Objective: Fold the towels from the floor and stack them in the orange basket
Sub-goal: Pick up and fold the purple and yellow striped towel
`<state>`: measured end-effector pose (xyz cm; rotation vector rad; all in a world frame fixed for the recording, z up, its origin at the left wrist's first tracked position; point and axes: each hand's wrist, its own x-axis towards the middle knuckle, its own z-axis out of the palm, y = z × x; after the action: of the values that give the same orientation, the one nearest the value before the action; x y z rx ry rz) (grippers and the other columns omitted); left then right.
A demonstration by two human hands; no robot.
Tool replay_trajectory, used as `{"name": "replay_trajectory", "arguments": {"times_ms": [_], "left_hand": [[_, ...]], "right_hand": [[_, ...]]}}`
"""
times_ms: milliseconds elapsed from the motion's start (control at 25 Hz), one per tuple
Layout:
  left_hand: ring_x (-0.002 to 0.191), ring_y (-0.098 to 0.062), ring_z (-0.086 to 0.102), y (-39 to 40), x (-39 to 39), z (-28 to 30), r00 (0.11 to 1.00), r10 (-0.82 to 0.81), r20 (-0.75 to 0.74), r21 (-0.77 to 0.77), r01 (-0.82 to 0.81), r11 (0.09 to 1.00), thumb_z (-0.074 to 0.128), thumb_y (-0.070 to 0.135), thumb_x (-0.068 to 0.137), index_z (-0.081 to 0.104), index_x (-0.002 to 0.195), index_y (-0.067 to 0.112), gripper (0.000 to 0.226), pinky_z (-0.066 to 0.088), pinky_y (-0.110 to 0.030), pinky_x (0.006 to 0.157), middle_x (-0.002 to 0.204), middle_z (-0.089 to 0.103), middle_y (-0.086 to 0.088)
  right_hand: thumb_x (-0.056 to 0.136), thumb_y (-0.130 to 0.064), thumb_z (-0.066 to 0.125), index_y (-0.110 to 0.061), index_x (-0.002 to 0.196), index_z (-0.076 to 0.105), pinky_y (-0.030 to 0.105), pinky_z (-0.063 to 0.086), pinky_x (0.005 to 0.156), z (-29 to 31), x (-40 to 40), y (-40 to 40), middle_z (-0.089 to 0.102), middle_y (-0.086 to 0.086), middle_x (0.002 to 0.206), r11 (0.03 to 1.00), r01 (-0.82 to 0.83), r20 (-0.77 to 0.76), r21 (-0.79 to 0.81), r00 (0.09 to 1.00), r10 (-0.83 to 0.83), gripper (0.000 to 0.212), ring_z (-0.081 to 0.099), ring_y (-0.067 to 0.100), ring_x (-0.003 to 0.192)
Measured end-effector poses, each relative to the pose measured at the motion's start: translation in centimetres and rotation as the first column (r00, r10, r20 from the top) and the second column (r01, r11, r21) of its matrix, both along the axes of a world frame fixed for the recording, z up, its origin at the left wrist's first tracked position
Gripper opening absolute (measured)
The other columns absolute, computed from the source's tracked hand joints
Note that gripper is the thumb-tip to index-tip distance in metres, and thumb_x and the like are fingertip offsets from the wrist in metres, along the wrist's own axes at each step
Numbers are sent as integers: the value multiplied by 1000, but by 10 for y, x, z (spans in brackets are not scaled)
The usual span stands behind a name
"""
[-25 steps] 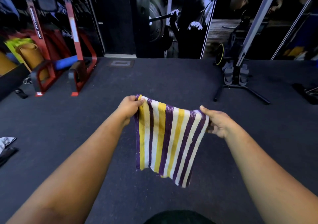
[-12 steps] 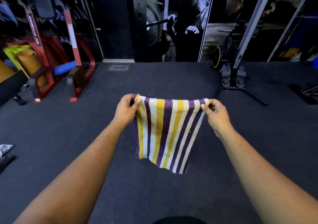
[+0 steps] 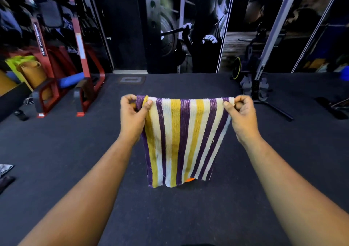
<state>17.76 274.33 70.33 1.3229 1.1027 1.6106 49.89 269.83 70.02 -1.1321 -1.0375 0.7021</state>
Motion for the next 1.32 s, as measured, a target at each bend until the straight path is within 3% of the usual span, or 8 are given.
{"name": "replay_trajectory", "arguments": {"times_ms": [80, 280, 440, 560, 640, 880, 1080, 1320], "left_hand": [[92, -13, 70, 1, -4, 15, 985, -79, 155, 0, 80, 997, 81, 19, 86, 46, 124, 24, 52, 58, -31, 81, 101, 73, 4], [96, -18, 75, -26, 14, -7, 919, -387, -75, -321, 345, 882, 81, 0, 81, 74, 107, 10, 29, 56, -52, 98, 104, 79, -5], [99, -31, 74, -4, 32, 25, 913, -323, 248, -296, 389, 872, 70, 9, 92, 70, 114, 1, 24, 60, -43, 86, 107, 77, -16], [110, -28, 71, 1, 12, 0, 830, -437, 345, -360, 548, 755, 78, 54, 79, 64, 129, 4, 72, 60, -36, 84, 120, 73, -14], [111, -26, 71, -33, -3, -57, 812, -501, 299, -515, 579, 632, 91, 62, 56, 67, 126, 10, 91, 60, -35, 86, 125, 71, -14], [97, -32, 74, -36, 7, -80, 882, -242, 404, -562, 448, 695, 69, 17, 90, 71, 119, 2, 33, 61, -40, 79, 123, 69, -26], [98, -27, 75, -63, -3, -116, 911, -395, 118, -748, 342, 568, 71, 33, 93, 72, 118, 9, 35, 59, -39, 78, 115, 75, -16], [103, -31, 71, -29, 10, -105, 998, 34, -48, -684, -57, 727, 87, 40, 77, 60, 117, 7, 59, 59, -43, 89, 109, 73, -7]], "right_hand": [[93, -8, 71, -21, 107, 51, 37, 57, 91, 18, -5, 2, 69, 1, 92, 996, -43, -123, 78, 991, 52, 27, 67, 17, 89], [95, -19, 69, -15, 116, 51, 38, 56, 87, 48, -6, 15, 68, 4, 100, 988, -71, -358, 139, 926, 117, 28, 66, 16, 90], [77, -53, 78, -11, 134, 58, 36, 52, 101, -32, -1, -12, 70, 3, 128, 856, -424, -16, -296, 898, 440, 74, 66, 19, 118], [89, -11, 75, -11, 100, 73, 39, 51, 85, -79, -13, -26, 79, 4, 96, 831, -339, -2, -440, 926, 377, 11, 73, 15, 87], [95, -5, 64, -13, 100, 72, 38, 52, 81, -78, -16, -26, 77, 9, 98, 851, -316, -165, -420, 948, 271, 12, 72, 20, 87], [103, -19, 55, -17, 107, 66, 25, 58, 69, -64, -9, -24, 78, 2, 94, 899, -222, -443, -376, 896, 36, 11, 74, 14, 84], [85, -19, 81, -19, 130, 53, 28, 57, 86, -108, 1, -47, 70, 5, 120, 676, -277, -22, -682, 933, 360, 53, 71, 16, 103], [79, -24, 87, -27, 120, 53, 44, 57, 94, -112, -9, -33, 59, 0, 117, 858, 0, -26, -513, 1000, -16, 52, 67, 23, 106]]}}
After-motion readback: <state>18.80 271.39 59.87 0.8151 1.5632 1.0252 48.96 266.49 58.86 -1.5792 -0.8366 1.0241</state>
